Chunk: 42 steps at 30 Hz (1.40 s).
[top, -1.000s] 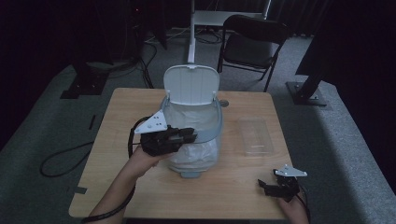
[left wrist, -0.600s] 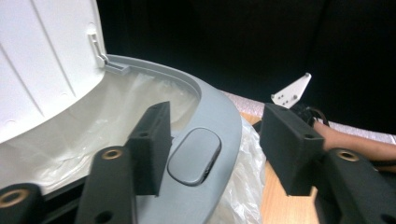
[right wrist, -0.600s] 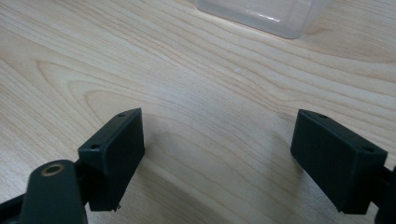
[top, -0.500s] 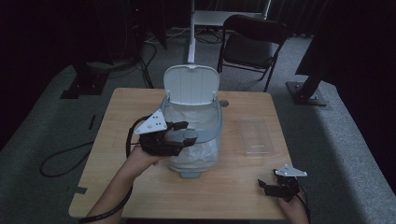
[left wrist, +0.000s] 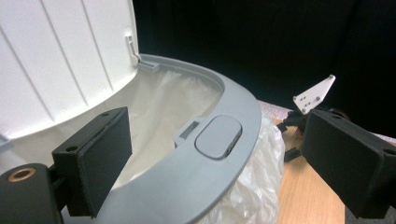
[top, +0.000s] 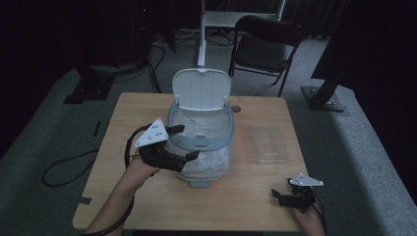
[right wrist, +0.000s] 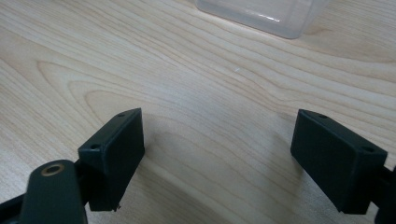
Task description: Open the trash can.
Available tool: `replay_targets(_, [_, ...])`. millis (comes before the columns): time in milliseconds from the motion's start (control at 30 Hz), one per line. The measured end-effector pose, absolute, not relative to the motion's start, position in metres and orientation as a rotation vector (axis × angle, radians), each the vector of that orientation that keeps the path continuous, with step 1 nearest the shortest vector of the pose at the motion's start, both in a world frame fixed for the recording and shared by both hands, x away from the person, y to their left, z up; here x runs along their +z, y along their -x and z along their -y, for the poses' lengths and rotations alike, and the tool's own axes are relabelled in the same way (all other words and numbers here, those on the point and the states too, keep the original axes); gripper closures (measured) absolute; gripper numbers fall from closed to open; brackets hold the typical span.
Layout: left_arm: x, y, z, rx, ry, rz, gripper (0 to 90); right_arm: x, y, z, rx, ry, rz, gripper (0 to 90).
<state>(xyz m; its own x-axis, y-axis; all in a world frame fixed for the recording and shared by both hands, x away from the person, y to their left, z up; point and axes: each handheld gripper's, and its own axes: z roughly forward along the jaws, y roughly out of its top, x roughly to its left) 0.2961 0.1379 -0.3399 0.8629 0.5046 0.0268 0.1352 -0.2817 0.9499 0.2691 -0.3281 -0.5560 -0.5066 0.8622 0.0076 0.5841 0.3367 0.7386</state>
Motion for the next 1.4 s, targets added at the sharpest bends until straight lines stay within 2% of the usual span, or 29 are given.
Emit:
replay_targets(33, [-0.339, -0.296, -0.139, 0.381, -1.852, -0.491, 0.6, -0.556, -0.269, 0.328, 0.985, -1.276, -2.221, 16.7])
replay_targets(600, [-0.343, -0.294, -0.174, 0.502, -1.842, -0.607, 0.6, -0.556, -0.269, 0.328, 0.985, -1.277, -2.22, 16.6])
replay_targets(867, [-0.352, -0.295, -0.191, 0.512, -1.829, -0.659, 0.6, -0.556, -0.269, 0.328, 0.985, -1.277, -2.22, 16.6])
replay_targets(1400, [-0.392, -0.303, -0.229, 0.546, -1.811, -0.801, 0.7, -0.556, -0.269, 0.328, 0.984, -1.278, -2.218, 16.5])
